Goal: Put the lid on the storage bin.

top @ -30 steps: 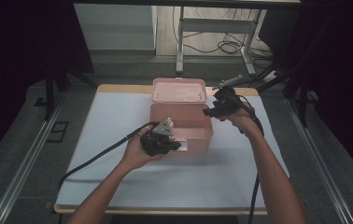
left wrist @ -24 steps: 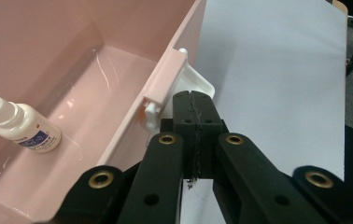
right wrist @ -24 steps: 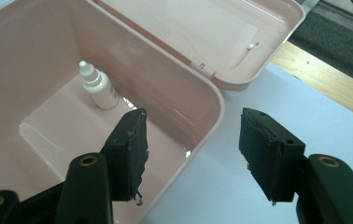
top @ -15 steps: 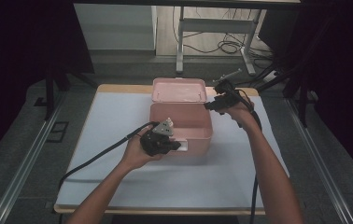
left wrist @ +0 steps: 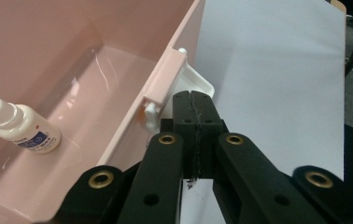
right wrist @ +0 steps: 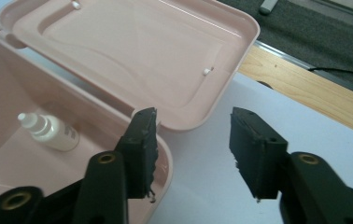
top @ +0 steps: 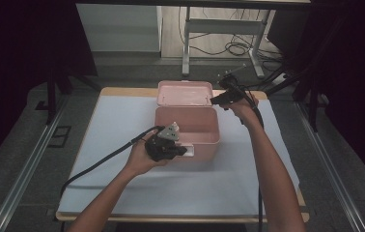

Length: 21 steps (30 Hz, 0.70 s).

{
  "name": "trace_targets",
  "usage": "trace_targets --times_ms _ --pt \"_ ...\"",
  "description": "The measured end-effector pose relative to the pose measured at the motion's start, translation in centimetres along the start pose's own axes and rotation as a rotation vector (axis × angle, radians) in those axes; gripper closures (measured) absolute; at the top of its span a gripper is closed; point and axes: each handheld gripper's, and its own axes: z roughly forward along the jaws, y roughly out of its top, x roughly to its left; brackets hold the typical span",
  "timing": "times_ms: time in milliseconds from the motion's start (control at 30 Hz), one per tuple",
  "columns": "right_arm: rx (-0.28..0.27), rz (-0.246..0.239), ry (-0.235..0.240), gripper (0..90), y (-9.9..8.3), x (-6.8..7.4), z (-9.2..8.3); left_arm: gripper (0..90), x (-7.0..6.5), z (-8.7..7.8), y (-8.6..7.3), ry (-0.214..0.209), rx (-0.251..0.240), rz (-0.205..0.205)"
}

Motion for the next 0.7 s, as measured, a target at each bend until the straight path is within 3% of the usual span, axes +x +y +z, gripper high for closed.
trace_targets --times_ms 433,700 --pt "0.041 0.075 -0.026 60.1 1.4 -1.6 2.7 90.0 0.1 0.0 0.0 -0.007 0.003 -0.001" --pt "0.056 0.075 -0.036 61.5 2.7 -1.9 4.4 90.0 0.1 0.0 0.0 -0.009 0.003 -0.003"
